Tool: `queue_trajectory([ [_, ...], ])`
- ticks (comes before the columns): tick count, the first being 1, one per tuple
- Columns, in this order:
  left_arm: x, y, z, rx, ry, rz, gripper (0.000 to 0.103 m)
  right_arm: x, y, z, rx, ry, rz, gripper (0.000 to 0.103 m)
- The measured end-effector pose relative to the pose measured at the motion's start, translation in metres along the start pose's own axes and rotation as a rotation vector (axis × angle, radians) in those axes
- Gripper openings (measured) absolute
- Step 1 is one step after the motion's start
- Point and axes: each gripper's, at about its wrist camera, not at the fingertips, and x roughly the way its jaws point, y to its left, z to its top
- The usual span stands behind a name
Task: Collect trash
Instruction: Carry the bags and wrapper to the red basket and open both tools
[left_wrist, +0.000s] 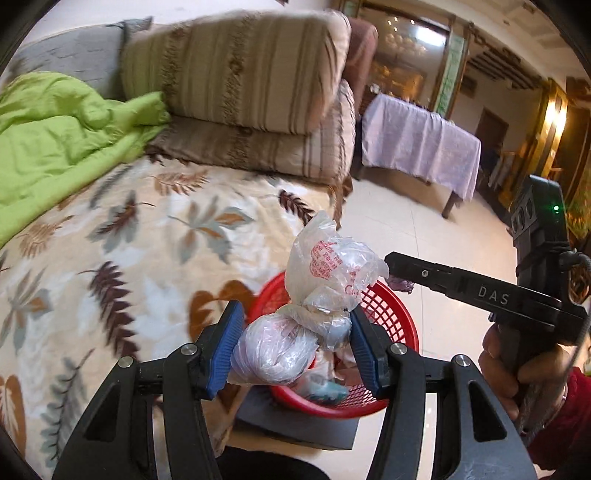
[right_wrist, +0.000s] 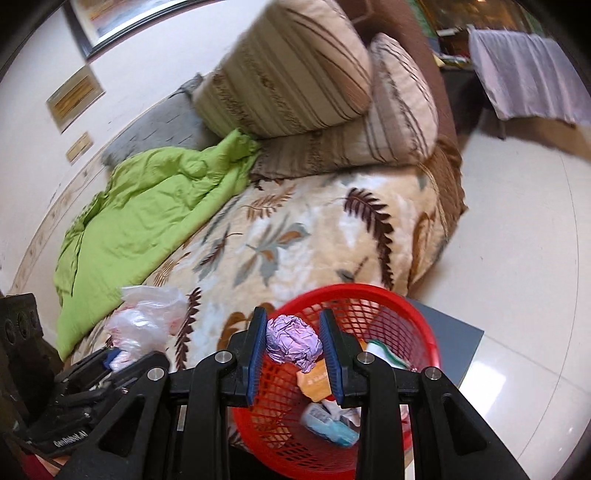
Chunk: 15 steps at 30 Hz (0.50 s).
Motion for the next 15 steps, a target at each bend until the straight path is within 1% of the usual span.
queue_trajectory([
  [4, 0.027, -0.009, 0.003, -0.013, 0.055, -0.007, 0.055, 0.009, -0.013, 0.002, 0.034, 0.011, 0.001, 0.034],
  [5, 0.031, -0.009, 0.005, -0.022, 0.065, -0.009, 0.057, 0.010, -0.019, 0.002, 0.047, 0.014, 0.002, 0.034],
  [6, 0.036, -0.008, 0.006, -0.037, 0.078, -0.020, 0.058, 0.010, -0.023, 0.002, 0.054, 0.016, 0.001, 0.038],
  [7, 0.040, -0.007, 0.006, -0.051, 0.090, -0.027, 0.060, 0.011, -0.026, 0.002, 0.063, 0.017, 0.000, 0.047],
  [8, 0.044, -0.006, 0.008, -0.059, 0.096, -0.032, 0.066, 0.011, -0.029, 0.003, 0.069, 0.014, 0.000, 0.051],
  [9, 0.046, -0.005, 0.010, -0.066, 0.098, -0.036, 0.072, 0.010, -0.031, 0.003, 0.071, 0.013, 0.000, 0.053],
  [11, 0.045, -0.004, 0.011, -0.071, 0.090, -0.034, 0.076, 0.009, -0.032, 0.004, 0.069, 0.011, -0.006, 0.053],
  [14, 0.039, -0.004, 0.011, -0.070, 0.082, -0.027, 0.077, 0.004, -0.030, 0.005, 0.067, 0.003, -0.028, 0.055],
  [15, 0.036, -0.003, 0.010, -0.071, 0.075, -0.012, 0.077, 0.001, -0.028, 0.005, 0.060, -0.006, -0.051, 0.060],
])
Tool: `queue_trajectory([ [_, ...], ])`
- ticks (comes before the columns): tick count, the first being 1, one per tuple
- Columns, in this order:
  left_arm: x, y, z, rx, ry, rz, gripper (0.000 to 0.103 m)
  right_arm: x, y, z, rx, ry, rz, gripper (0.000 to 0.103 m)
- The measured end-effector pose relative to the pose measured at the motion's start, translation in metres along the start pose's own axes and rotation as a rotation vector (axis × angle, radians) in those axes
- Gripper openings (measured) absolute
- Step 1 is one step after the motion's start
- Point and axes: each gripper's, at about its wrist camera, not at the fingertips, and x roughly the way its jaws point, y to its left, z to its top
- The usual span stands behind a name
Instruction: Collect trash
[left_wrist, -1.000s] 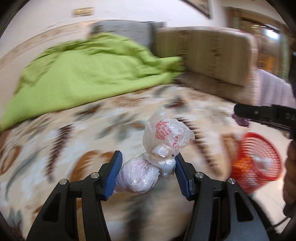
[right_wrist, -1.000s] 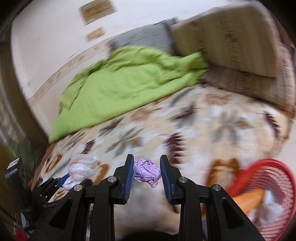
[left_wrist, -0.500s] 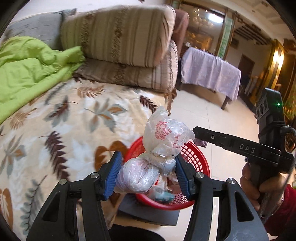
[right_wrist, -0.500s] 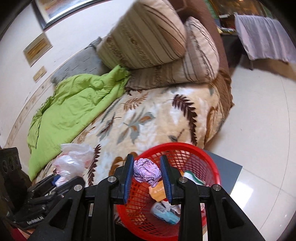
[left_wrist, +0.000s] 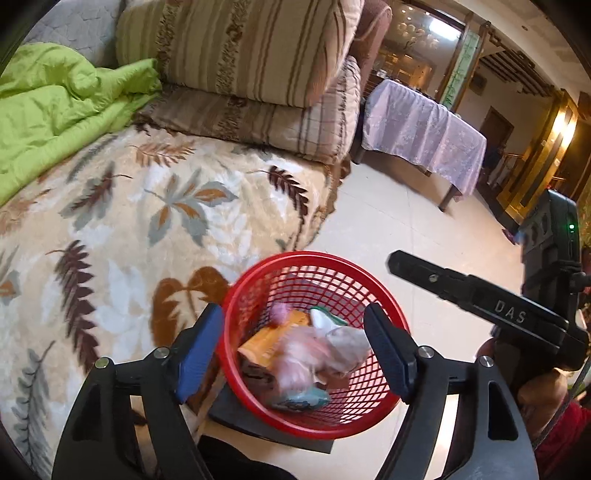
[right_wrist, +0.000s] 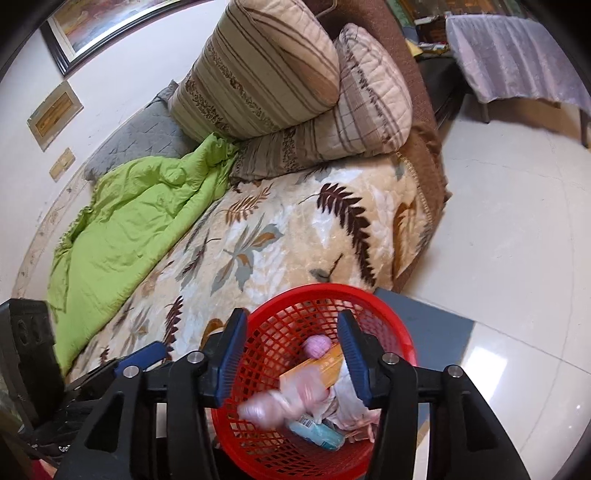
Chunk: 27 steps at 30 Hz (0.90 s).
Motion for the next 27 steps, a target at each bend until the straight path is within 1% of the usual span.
queue_trajectory([
  [1, -0.006, 0.003, -0.001, -0.004, -0.011, 0.018, 0.077, -0.006, 0.005, -0.001, -0.017, -0.018, -0.044, 0.071],
  [2, -0.013, 0.006, -0.003, -0.008, -0.027, 0.035, 0.079, -0.010, 0.011, -0.003, -0.035, -0.036, -0.090, 0.077],
  [3, -0.022, 0.010, -0.006, -0.012, -0.044, 0.055, 0.081, -0.016, 0.016, -0.005, -0.053, -0.058, -0.132, 0.087],
  [4, -0.030, 0.012, -0.008, -0.013, -0.062, 0.073, 0.082, -0.023, 0.025, -0.009, -0.074, -0.086, -0.182, 0.092],
  [5, -0.042, 0.016, -0.013, -0.009, -0.092, 0.105, 0.085, -0.029, 0.036, -0.014, -0.103, -0.112, -0.235, 0.093],
  [6, -0.054, 0.019, -0.018, -0.005, -0.114, 0.134, 0.087, -0.032, 0.042, -0.017, -0.122, -0.126, -0.260, 0.095],
  [7, -0.063, 0.022, -0.023, 0.001, -0.134, 0.156, 0.088, -0.038, 0.054, -0.022, -0.152, -0.147, -0.297, 0.100],
  [8, -0.076, 0.025, -0.030, 0.011, -0.162, 0.189, 0.090, -0.040, 0.062, -0.026, -0.168, -0.150, -0.326, 0.103],
  [10, -0.099, 0.029, -0.045, 0.023, -0.198, 0.259, 0.095, -0.046, 0.079, -0.038, -0.188, -0.152, -0.370, 0.103],
  [11, -0.107, 0.030, -0.051, 0.031, -0.209, 0.277, 0.097, -0.049, 0.088, -0.044, -0.196, -0.158, -0.379, 0.103],
  [12, -0.117, 0.032, -0.059, 0.043, -0.224, 0.309, 0.098, -0.051, 0.096, -0.052, -0.208, -0.163, -0.390, 0.103],
  [15, -0.140, 0.035, -0.081, 0.058, -0.254, 0.441, 0.099, -0.059, 0.123, -0.077, -0.237, -0.187, -0.452, 0.103],
  [18, -0.157, 0.039, -0.105, 0.067, -0.268, 0.561, 0.102, -0.059, 0.137, -0.094, -0.263, -0.152, -0.462, 0.103],
  [20, -0.165, 0.043, -0.119, 0.052, -0.268, 0.596, 0.103, -0.059, 0.143, -0.103, -0.269, -0.137, -0.459, 0.103],
  [22, -0.174, 0.047, -0.129, 0.051, -0.280, 0.604, 0.103, -0.062, 0.148, -0.113, -0.284, -0.129, -0.454, 0.103],
  [24, -0.178, 0.048, -0.131, 0.041, -0.287, 0.650, 0.103, -0.066, 0.154, -0.118, -0.308, -0.135, -0.460, 0.103],
  [26, -0.181, 0.048, -0.133, 0.058, -0.297, 0.704, 0.103, -0.071, 0.159, -0.120, -0.325, -0.156, -0.467, 0.103],
  [27, -0.181, 0.049, -0.133, 0.060, -0.293, 0.716, 0.103, -0.072, 0.161, -0.120, -0.329, -0.161, -0.466, 0.103],
])
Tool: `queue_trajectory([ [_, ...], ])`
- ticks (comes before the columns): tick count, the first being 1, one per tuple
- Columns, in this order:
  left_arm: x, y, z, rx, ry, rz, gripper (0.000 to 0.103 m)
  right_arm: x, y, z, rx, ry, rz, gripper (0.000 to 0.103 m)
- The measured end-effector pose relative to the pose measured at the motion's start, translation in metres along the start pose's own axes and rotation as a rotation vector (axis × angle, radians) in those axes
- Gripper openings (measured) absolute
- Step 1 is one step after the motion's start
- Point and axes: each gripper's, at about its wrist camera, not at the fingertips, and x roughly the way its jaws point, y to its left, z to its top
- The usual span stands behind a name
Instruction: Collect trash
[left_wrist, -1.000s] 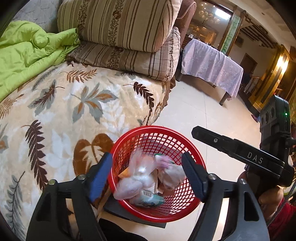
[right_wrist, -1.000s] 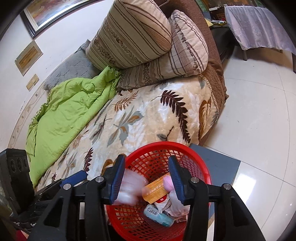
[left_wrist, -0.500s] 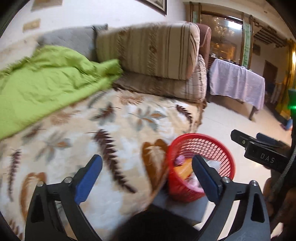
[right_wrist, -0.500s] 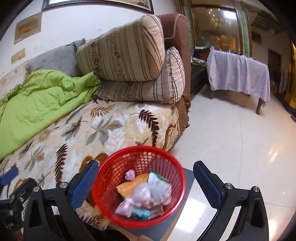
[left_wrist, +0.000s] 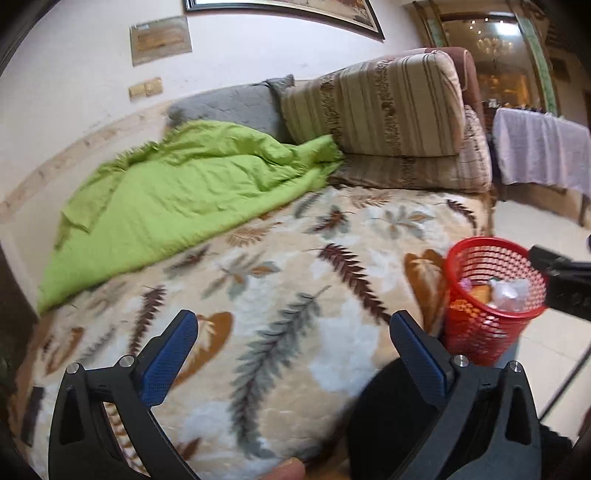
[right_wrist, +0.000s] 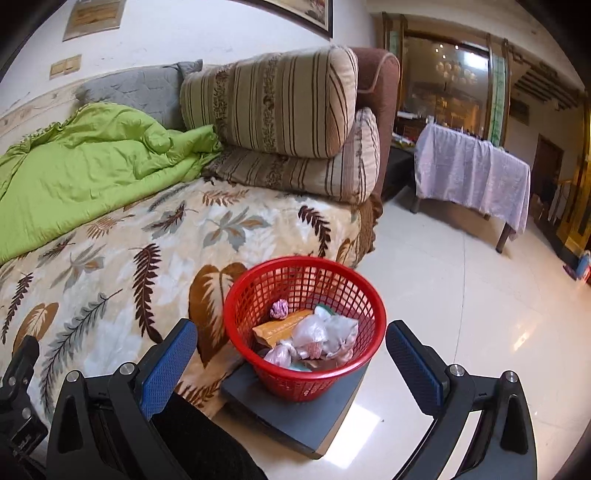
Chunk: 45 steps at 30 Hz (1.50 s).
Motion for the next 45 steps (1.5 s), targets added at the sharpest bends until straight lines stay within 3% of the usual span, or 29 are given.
queue_trajectory([
  [45, 0.0045, 0.0044, -0.0051, -0.035, 0.022, -0.059, 0.103, 0.0005, 0.0065, -0.0031, -0.037, 0.019, 0.027, 0.103],
])
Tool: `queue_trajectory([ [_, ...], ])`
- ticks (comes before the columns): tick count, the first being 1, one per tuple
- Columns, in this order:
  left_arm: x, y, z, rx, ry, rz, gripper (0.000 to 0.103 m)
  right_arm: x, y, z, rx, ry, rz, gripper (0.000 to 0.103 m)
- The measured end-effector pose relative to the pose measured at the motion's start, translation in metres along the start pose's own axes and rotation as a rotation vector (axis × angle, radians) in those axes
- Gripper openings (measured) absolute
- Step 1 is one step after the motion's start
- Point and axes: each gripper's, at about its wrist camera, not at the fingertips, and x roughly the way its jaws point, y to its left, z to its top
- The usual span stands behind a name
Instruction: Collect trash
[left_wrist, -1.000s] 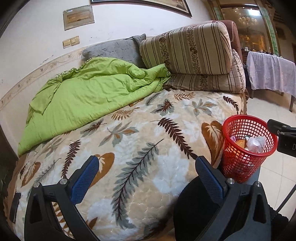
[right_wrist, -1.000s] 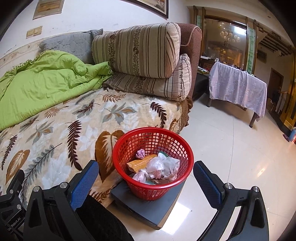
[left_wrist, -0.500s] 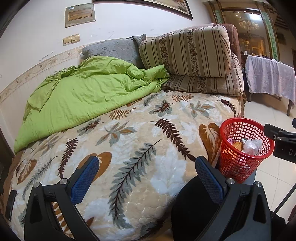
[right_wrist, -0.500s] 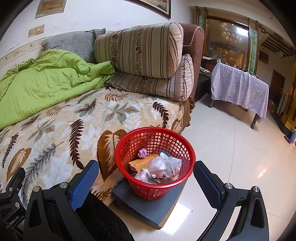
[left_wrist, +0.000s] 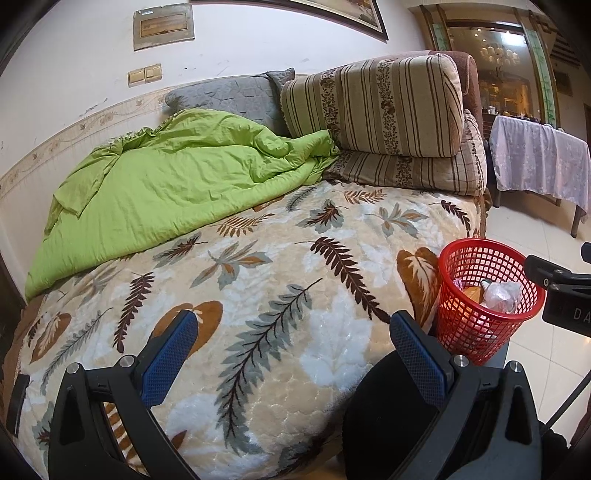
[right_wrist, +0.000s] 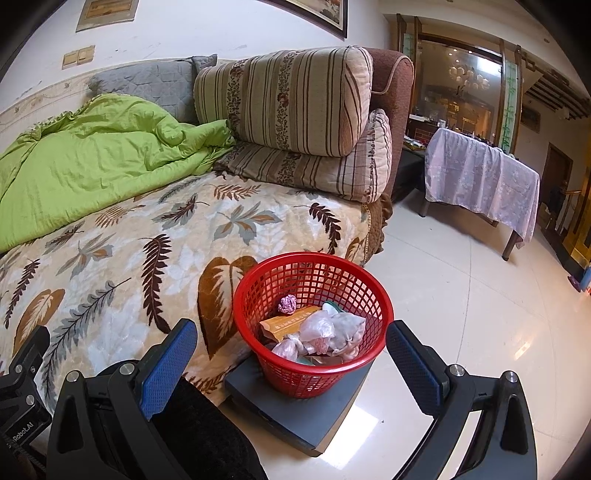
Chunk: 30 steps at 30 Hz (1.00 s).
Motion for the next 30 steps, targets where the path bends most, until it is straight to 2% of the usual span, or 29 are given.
queue_trajectory([
  [30, -0.0003, 0.0010, 0.0005, -0.006, -0.001, -0.001, 0.103, 0.0064, 0.0040, 0.0002, -0.029, 0.011, 0.025, 0.103],
])
